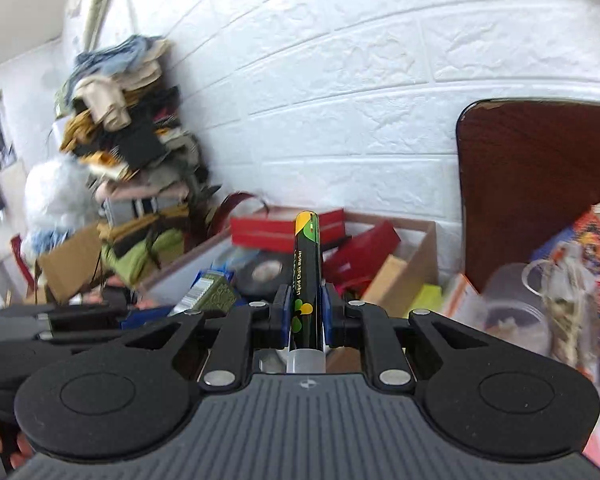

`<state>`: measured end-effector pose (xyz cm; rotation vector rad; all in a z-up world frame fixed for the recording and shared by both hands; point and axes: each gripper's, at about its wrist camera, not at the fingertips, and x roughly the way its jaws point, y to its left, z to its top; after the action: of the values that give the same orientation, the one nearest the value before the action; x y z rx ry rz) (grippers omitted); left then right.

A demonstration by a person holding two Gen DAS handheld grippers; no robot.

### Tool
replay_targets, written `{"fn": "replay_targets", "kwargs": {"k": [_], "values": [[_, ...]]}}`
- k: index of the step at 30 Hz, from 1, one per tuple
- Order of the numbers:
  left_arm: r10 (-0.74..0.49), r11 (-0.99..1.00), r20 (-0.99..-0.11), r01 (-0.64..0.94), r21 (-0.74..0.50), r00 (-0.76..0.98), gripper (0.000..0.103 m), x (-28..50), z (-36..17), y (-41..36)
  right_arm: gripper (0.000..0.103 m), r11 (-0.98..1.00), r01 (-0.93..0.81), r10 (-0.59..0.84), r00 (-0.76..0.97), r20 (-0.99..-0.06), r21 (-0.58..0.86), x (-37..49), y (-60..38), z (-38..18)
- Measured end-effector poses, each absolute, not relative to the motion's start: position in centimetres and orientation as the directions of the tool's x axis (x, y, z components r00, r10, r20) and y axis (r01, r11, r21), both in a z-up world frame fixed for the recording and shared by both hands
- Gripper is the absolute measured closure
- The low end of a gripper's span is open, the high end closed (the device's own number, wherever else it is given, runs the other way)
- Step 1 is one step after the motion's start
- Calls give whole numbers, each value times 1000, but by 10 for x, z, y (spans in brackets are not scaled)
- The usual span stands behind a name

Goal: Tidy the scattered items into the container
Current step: 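Lift the green box and marker and carry both toward the cardboard box, then lower the green box and marker into the box and open both tools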

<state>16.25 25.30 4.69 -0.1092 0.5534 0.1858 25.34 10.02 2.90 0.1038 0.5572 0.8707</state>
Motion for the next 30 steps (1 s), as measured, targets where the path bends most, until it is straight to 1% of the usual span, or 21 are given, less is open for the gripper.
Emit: {"fn": "replay_targets", "kwargs": {"k": [5, 6, 7, 8, 9, 10, 11, 13, 15, 17, 19, 21, 23, 24, 25, 28, 30], "values": [[158, 974, -554, -220, -46, 817, 83, 196, 31, 275, 85, 654, -683, 746, 507, -433, 327, 286, 132, 14], [166, 976, -552, -218, -30, 817, 80, 200, 28, 275, 85, 653, -683, 746, 506, -433, 328, 291, 136, 10], [173, 976, -550, -215, -12, 817, 61, 203, 25, 275, 83, 652, -685, 747, 509, -427, 324, 294, 139, 5], [188, 976, -533, -217, 9, 825, 51, 203, 23, 273, 81, 652, -689, 747, 514, -422, 316, 295, 141, 2], [203, 975, -515, -219, 31, 833, 23, 202, 21, 271, 57, 652, -693, 747, 518, -417, 307, 296, 142, -2], [218, 974, -497, -221, 53, 840, 9, 202, 19, 269, 40, 652, -697, 747, 522, -412, 298, 297, 143, -5], [238, 970, -480, -231, 76, 844, 9, 200, 17, 265, 41, 653, -701, 745, 527, -410, 287, 297, 142, -8], [247, 969, -479, -224, 107, 842, 9, 199, 13, 260, 42, 657, -706, 739, 536, -407, 264, 296, 139, -13], [253, 967, -480, -227, 113, 840, 9, 197, 11, 257, 42, 666, -701, 730, 542, -416, 255, 296, 135, -17], [252, 967, -484, -227, 112, 838, 9, 195, 11, 256, 41, 659, -699, 738, 530, -417, 279, 295, 128, -18], [243, 970, -491, -225, 96, 836, 9, 191, 13, 256, 29, 654, -700, 743, 525, -416, 285, 292, 121, -17], [251, 967, -489, -237, 92, 836, 8, 183, 17, 256, 21, 654, -704, 743, 527, -412, 277, 288, 114, -12], [265, 963, -481, -252, 92, 836, 5, 175, 22, 257, 14, 644, -716, 750, 523, -405, 267, 282, 107, -6], [277, 960, -475, -263, 98, 835, 1, 169, 25, 257, 7, 639, -723, 754, 520, -402, 262, 279, 103, -2], [290, 956, -468, -274, 104, 835, 0, 163, 29, 257, 0, 633, -730, 758, 518, -397, 256, 275, 100, 2], [332, 942, -473, -311, 125, 816, 0, 148, 36, 259, 0, 618, -755, 763, 508, -400, 220, 263, 93, 14], [355, 933, -481, -339, 124, 802, 0, 137, 37, 262, 0, 613, -772, 751, 504, -427, 167, 255, 92, 20]]}}
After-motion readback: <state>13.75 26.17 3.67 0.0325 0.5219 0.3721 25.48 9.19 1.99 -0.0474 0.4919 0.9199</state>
